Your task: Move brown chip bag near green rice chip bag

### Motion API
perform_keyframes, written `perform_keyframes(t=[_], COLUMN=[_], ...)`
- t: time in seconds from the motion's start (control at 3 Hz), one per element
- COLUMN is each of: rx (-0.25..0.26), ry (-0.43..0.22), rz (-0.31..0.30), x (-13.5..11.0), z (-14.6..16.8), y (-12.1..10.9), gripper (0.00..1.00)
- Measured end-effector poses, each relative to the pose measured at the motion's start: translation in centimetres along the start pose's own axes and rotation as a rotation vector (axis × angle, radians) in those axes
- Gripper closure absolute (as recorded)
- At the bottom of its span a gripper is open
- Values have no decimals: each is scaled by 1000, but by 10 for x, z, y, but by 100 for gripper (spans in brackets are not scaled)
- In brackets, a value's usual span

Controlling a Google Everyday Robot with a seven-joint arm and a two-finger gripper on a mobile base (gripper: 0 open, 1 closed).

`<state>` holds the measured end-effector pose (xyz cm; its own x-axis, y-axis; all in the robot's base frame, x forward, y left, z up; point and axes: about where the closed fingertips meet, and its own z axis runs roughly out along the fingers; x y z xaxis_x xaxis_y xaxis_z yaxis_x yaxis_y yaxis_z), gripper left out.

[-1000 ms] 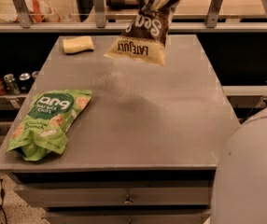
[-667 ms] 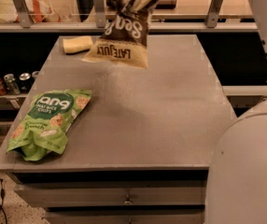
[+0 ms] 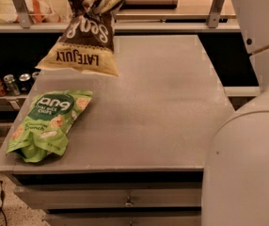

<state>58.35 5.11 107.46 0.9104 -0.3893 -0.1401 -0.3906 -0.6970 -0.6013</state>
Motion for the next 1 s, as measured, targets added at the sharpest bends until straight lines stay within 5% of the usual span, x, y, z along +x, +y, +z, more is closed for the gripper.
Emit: perform_keyframes(t=[1.0], rx=[11], ry=[-188], rz=[5], x=[-33], z=[15], y=[19], gripper=[100])
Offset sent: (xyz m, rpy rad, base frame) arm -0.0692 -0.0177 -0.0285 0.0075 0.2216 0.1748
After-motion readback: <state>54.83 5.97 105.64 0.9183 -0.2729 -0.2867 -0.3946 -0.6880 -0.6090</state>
